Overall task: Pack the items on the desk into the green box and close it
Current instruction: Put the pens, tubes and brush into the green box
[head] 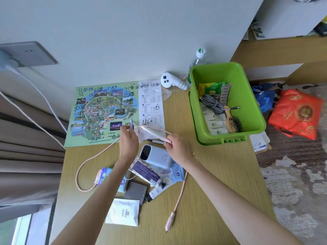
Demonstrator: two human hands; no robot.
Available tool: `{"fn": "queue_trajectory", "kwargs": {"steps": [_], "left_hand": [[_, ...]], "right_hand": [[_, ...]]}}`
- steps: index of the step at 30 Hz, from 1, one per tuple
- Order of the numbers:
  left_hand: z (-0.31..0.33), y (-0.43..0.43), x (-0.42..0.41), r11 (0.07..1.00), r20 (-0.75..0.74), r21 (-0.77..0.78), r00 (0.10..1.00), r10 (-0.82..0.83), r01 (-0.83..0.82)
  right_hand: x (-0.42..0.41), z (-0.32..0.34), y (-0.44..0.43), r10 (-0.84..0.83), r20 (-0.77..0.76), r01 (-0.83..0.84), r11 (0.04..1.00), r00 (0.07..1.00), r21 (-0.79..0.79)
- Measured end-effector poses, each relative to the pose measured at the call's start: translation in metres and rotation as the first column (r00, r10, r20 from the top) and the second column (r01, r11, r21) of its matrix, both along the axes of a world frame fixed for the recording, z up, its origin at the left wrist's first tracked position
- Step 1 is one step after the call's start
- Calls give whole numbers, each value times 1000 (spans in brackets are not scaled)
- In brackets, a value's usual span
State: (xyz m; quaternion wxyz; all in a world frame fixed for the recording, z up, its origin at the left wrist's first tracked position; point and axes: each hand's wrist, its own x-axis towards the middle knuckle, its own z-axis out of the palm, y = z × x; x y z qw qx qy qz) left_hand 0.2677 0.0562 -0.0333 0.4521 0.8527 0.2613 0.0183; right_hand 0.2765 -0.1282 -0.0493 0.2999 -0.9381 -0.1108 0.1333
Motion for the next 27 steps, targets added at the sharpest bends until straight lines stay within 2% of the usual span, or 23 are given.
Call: {"fn": "queue_trajectory", "kwargs": {"steps": [3,5,9,14,19,23,27], "left_hand": [[-8,13,3,998,-103,-9,993,64,-66],[-11,17,8,997,-155,-12,985,73,-76],[-16,24,20,994,-260,92,962,84,-62],[-22,26,31,979,-405,192,914,12,72],[-25,18,33,939,-459,314,888,20,141],[-25,19,32,952,-468,268,884,-8,150],[-23,31,30,950,-462,218,881,-102,225]], "right_hand": [[14,-5,22,85,-38,-86,996,996,-33],[20,-8,31,151,-12,-151,981,989,-122],[28,-15,40,238,64,-215,943,969,-254],[33,-19,37,211,36,-202,965,977,-165],[40,-17,34,115,18,-115,993,993,-37],[56,-19,43,85,45,-82,994,995,-69],[62,-23,54,175,-12,-173,961,985,-216]]}}
